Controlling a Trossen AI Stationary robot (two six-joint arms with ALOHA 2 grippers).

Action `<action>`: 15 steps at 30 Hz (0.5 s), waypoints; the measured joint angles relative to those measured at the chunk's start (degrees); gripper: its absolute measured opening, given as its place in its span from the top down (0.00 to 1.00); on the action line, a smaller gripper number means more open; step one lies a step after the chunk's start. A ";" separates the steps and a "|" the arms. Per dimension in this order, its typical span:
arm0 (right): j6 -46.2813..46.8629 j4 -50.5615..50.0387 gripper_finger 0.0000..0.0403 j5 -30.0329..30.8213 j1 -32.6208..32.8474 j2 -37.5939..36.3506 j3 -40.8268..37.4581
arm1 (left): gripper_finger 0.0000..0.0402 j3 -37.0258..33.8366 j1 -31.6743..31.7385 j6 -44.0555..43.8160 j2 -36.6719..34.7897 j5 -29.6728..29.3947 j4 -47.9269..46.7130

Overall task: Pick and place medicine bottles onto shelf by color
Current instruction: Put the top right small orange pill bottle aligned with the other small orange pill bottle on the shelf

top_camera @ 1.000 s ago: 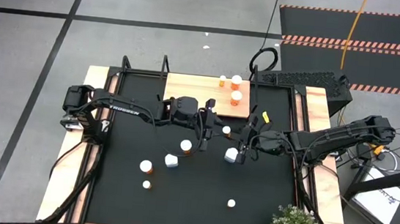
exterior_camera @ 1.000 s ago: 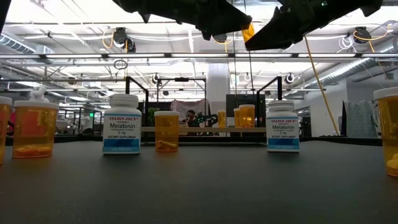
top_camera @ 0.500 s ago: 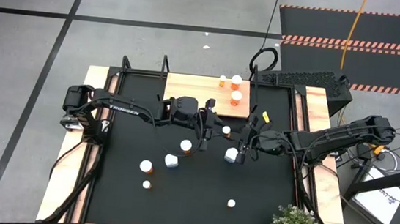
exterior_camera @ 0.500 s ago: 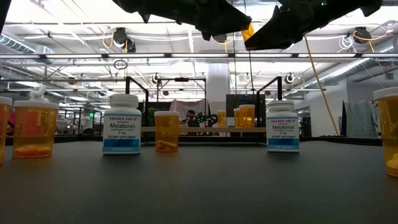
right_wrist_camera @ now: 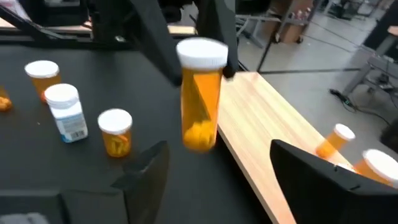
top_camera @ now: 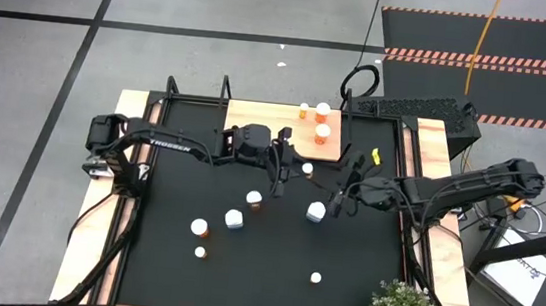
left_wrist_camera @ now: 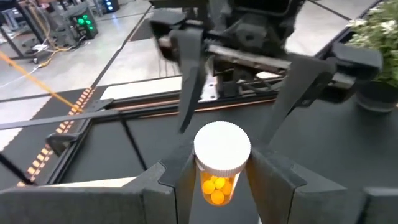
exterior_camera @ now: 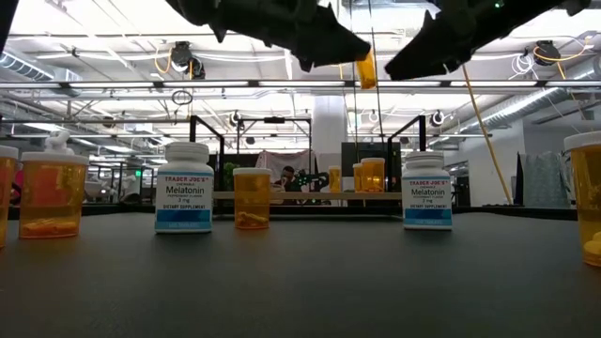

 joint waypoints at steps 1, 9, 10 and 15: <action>0.61 -1.40 0.29 0.03 -0.02 -0.78 0.01 | 0.67 0.00 0.49 -0.01 0.00 0.00 0.01; 2.58 -9.04 0.29 0.05 -0.05 -6.73 0.00 | 0.67 0.00 6.56 0.43 0.32 -0.01 1.21; 2.66 -9.49 0.29 0.05 -0.05 -7.31 0.00 | 0.67 0.00 7.49 0.47 0.40 -0.02 1.33; 2.73 -11.40 0.30 0.19 -0.05 -9.01 0.00 | 0.67 0.02 11.53 0.80 1.09 -0.02 2.55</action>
